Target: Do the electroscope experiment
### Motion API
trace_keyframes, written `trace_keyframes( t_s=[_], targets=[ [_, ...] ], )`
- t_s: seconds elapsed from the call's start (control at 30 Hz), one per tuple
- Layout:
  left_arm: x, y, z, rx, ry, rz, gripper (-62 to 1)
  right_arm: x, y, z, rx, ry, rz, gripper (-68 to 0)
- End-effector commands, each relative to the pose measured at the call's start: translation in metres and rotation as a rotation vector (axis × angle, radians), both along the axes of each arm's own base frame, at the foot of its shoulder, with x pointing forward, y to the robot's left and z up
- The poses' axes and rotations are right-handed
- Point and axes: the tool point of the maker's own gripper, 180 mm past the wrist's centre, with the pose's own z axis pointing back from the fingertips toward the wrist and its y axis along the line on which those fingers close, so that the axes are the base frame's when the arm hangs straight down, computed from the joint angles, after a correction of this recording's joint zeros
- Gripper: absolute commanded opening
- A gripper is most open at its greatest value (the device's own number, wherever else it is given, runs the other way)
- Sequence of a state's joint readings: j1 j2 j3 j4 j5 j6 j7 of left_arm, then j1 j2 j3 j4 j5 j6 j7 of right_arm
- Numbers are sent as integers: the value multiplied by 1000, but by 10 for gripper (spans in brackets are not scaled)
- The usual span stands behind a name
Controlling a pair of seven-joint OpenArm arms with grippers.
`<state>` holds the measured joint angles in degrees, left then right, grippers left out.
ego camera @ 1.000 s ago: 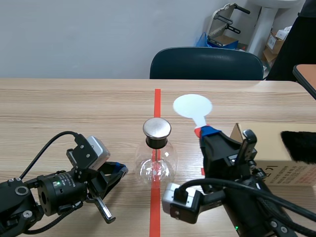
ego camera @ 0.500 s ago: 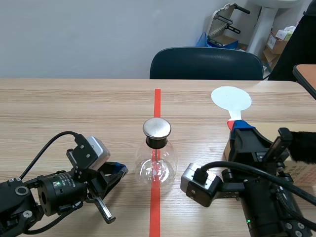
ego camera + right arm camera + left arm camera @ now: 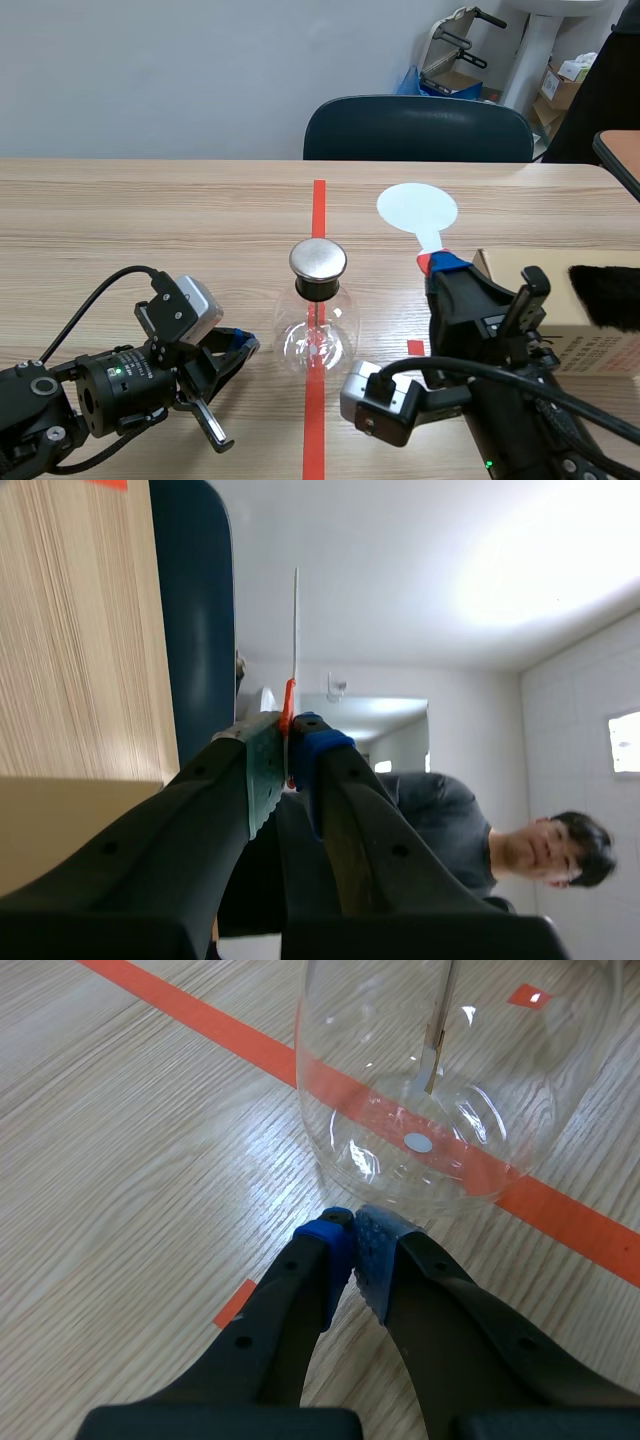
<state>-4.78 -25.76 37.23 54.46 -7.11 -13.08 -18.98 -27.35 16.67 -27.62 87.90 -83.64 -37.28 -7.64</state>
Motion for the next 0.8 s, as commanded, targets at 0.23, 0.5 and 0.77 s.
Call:
trace_keyframes(
  t_s=[0.23, 0.5, 0.77],
  targets=[
    [8, -5, 13, -31, -36, -2, -568, -9, 27, 4, -16, -18, 174, -669],
    [8, -5, 13, -31, -36, -2, -568, -21, 46, 2, -28, -12, 292, -669],
    [8, -5, 13, -31, -36, -2, -568, -29, 56, 0, -37, -6, 367, -669]
  ],
)
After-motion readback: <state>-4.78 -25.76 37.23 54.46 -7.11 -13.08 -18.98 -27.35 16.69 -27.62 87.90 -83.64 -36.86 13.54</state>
